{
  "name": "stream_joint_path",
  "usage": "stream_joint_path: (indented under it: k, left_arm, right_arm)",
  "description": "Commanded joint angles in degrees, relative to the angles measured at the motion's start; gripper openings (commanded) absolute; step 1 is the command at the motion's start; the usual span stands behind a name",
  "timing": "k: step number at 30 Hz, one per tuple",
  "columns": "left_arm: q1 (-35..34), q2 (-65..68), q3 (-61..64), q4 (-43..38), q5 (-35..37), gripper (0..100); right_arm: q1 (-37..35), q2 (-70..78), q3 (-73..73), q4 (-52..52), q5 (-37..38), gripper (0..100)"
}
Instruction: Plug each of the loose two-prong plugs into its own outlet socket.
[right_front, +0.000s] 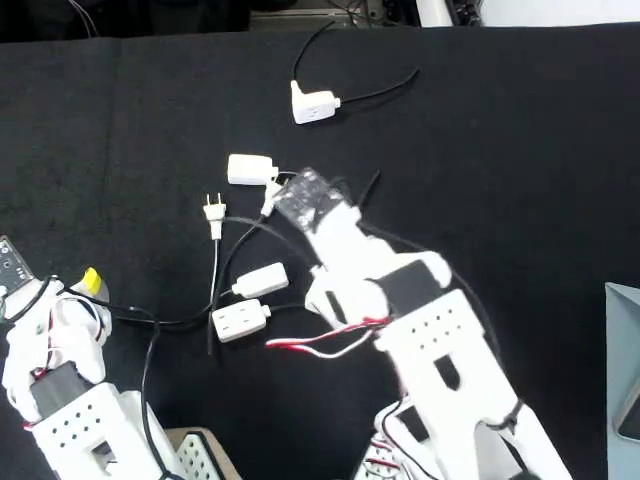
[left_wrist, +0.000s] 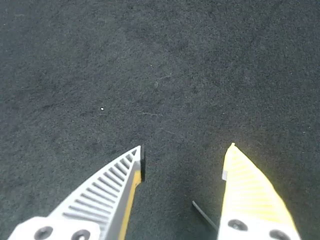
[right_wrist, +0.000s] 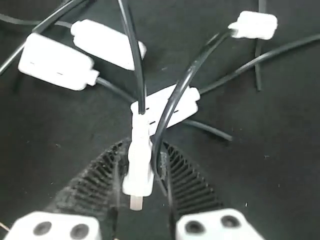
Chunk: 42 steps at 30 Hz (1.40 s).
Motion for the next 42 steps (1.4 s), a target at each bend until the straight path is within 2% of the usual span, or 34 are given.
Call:
stream_joint_path:
  k: [1, 6, 9, 12, 20, 26, 34, 38, 42]
  left_arm:
    - [-0.5, -0.7, -0.2, -1.3, 0.2, 26]
    - [-0.4, -0.7, -0.2, -1.3, 0.2, 26]
    - [-0.4, -0.7, -0.2, -1.3, 0.2, 26]
    - [-0.4, -0.7, -0.2, -1.3, 0.2, 26]
    - [-0.4, -0.7, 0.0, -1.3, 0.2, 26]
    - [-0.3, -0.7, 0.0, -1.3, 0.2, 26]
    - [-0.2, -0.7, 0.0, -1.3, 0.2, 26]
    - [-0.2, -0.7, 0.0, -1.3, 0.2, 26]
    - [-0.2, -0.7, 0.0, -1.3, 0.2, 26]
  right_arm:
    - [2.4, -1.3, 3.6, -1.7, 0.6, 1.2]
    - [2.4, 1.4, 14.5, -12.7, 0.4, 1.6]
    - [2.3, 4.6, 17.3, -15.3, 0.0, 8.1]
    - [2.5, 7.5, 15.8, -12.7, 0.0, 14.2]
    - [2.5, 8.0, 3.3, -0.5, -0.1, 13.1]
    - [2.1, 8.0, 2.9, 3.3, 0.0, 13.1]
    - [-3.7, 8.4, 8.0, 0.3, 0.0, 12.8]
    - [-9.4, 8.4, 13.2, -4.1, -0.2, 13.0]
    - [-14.7, 8.4, 17.2, -8.4, -3.6, 13.0]
